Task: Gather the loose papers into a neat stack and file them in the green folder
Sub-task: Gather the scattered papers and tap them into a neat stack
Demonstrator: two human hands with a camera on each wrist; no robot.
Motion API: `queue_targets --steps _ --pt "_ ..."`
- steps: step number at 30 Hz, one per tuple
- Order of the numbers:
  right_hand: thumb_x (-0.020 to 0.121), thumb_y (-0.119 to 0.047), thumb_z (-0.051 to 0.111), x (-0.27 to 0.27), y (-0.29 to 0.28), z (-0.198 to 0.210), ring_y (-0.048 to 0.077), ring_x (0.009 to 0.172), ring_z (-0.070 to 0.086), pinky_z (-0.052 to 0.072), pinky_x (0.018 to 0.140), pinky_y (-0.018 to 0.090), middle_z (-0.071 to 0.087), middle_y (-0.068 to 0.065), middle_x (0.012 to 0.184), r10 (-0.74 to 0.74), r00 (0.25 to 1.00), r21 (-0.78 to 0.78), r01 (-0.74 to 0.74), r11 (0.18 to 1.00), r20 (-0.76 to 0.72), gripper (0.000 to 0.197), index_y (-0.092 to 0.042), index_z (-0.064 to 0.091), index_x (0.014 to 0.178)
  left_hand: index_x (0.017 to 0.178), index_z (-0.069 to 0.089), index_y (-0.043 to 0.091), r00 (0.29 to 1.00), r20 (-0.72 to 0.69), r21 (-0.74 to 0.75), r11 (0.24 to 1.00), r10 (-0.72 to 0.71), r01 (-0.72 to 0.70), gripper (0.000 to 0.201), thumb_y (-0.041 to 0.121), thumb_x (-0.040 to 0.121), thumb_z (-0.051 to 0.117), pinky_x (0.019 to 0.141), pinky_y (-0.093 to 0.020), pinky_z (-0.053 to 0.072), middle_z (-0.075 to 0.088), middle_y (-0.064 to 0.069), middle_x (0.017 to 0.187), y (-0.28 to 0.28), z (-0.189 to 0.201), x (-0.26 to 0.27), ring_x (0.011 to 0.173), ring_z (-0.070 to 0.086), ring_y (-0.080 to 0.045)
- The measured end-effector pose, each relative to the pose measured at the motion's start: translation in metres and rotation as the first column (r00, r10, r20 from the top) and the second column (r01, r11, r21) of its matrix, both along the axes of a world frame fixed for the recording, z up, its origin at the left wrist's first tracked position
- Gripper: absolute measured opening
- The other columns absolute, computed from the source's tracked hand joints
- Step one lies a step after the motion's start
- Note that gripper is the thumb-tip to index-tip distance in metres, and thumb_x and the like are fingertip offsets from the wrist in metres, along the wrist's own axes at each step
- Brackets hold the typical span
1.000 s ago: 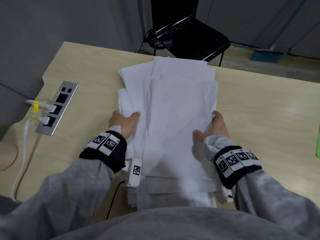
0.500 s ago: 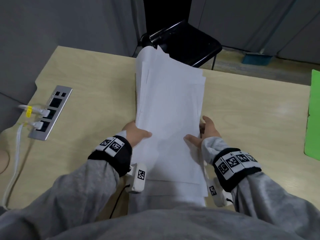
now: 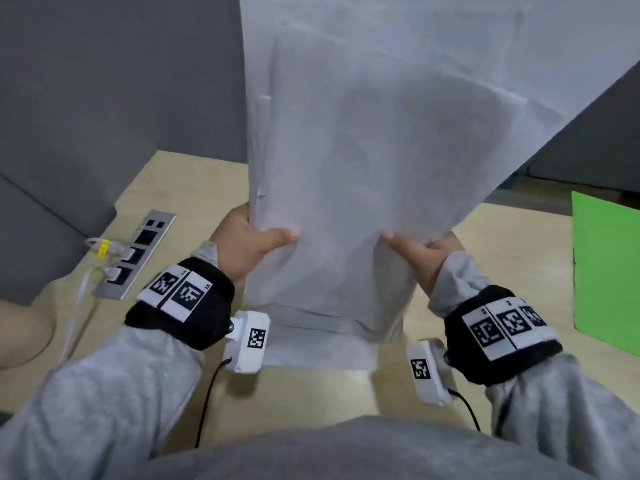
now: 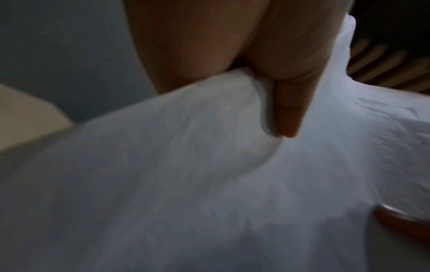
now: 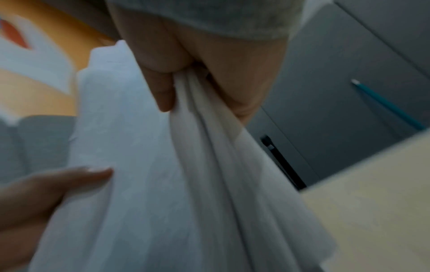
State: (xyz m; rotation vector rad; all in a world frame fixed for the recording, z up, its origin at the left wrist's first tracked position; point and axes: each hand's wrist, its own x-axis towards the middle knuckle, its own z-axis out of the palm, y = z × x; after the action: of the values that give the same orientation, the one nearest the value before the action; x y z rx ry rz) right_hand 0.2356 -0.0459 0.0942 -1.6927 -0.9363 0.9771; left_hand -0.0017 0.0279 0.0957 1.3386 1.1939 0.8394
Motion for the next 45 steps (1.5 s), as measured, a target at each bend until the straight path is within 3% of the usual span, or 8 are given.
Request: queue_targets --steps 5,10,23,30,36,39,42,45 --pt "0.078 -0.030 0.071 -0.012 -0.019 0.046 -0.005 0.059 0.059 0.043 0.058 -0.001 0.062 -0.024 0.066 -0.082 0.994 0.241 0.063 0.968 0.067 0.013 -0.029 0.058 0.074 0.099 0.067 0.014 0.995 -0.014 0.315 0.945 0.099 -0.089 0.025 0.015 0.076 0.076 0.065 -0.010 0.050 0.069 0.013 0.087 -0.016 0.051 0.008 0.071 0.066 0.011" --pt "0.075 -0.029 0.074 -0.017 -0.036 0.065 -0.022 0.061 0.053 0.037 0.057 -0.005 0.057 -0.022 0.075 -0.073 0.985 0.350 0.014 0.936 0.157 0.020 -0.025 0.057 0.086 0.107 0.067 0.019 0.992 0.024 0.397 0.910 0.123 -0.122 0.047 0.034 0.064 0.079 0.085 -0.036 0.056 0.074 0.006 0.101 -0.028 0.069 0.006 0.096 0.070 -0.010" --pt "0.077 -0.028 0.073 -0.025 -0.049 0.064 -0.001 0.075 0.060 0.045 0.059 0.003 0.062 -0.017 0.083 -0.097 0.994 0.421 0.071 0.904 0.041 0.028 -0.025 0.057 0.100 0.093 0.070 0.022 0.976 0.049 0.491 0.846 0.212 -0.208 0.017 0.020 0.077 0.075 0.073 -0.010 0.049 0.069 0.018 0.085 -0.044 0.066 0.002 0.079 0.066 0.010" --pt "0.067 -0.031 0.073 -0.029 -0.048 0.053 -0.022 0.087 0.056 0.038 0.076 -0.004 0.065 -0.034 0.089 0.056 0.997 0.443 -0.072 0.894 0.050 0.065 0.000 0.052 0.121 0.123 0.056 0.009 1.000 0.011 0.305 0.952 -0.005 0.001 0.065 0.015 0.062 0.079 0.087 -0.028 0.055 0.071 0.001 0.110 -0.038 0.032 -0.004 0.103 0.068 -0.009" --pt "0.084 -0.025 0.066 -0.027 -0.036 0.049 0.004 0.089 0.056 0.041 0.077 0.011 0.060 -0.007 0.096 -0.128 0.972 0.348 0.053 0.936 0.196 0.034 -0.013 0.058 0.115 0.077 0.068 0.025 0.979 -0.002 0.235 0.952 0.204 -0.198 0.014 0.027 0.063 0.070 0.075 -0.030 0.056 0.072 0.017 0.069 -0.040 0.027 0.006 0.073 0.067 -0.002" --pt "0.081 -0.020 0.069 -0.021 -0.043 0.058 -0.010 0.082 0.062 0.044 0.076 0.005 0.069 -0.023 0.085 -0.104 0.994 0.505 0.109 0.856 -0.039 0.027 -0.018 0.061 0.107 0.097 0.069 0.017 0.974 0.035 0.363 0.905 0.225 -0.222 0.037 0.030 0.063 0.075 0.069 -0.022 0.056 0.072 0.015 0.081 -0.034 0.039 -0.006 0.075 0.069 -0.001" --pt "0.067 -0.036 0.077 -0.016 -0.044 0.043 0.007 0.098 0.066 0.050 0.083 0.022 0.073 -0.014 0.097 -0.012 0.966 0.482 0.140 0.865 -0.258 0.051 -0.020 0.060 0.112 0.102 0.065 0.025 0.993 -0.016 0.338 0.935 0.120 -0.108 0.047 0.029 0.058 0.079 0.066 -0.013 0.052 0.072 0.019 0.081 -0.032 0.030 -0.016 0.077 0.067 0.005" --pt "0.068 -0.027 0.077 -0.022 -0.039 0.029 0.003 0.085 0.065 0.051 0.072 0.014 0.067 -0.011 0.094 -0.002 0.992 0.340 0.047 0.939 -0.129 0.057 -0.011 0.056 0.119 0.106 0.066 0.020 0.981 -0.188 0.292 0.956 0.042 0.015 0.056 0.038 0.054 0.079 0.071 -0.019 0.052 0.071 0.011 0.092 -0.037 0.012 -0.012 0.089 0.068 -0.007"
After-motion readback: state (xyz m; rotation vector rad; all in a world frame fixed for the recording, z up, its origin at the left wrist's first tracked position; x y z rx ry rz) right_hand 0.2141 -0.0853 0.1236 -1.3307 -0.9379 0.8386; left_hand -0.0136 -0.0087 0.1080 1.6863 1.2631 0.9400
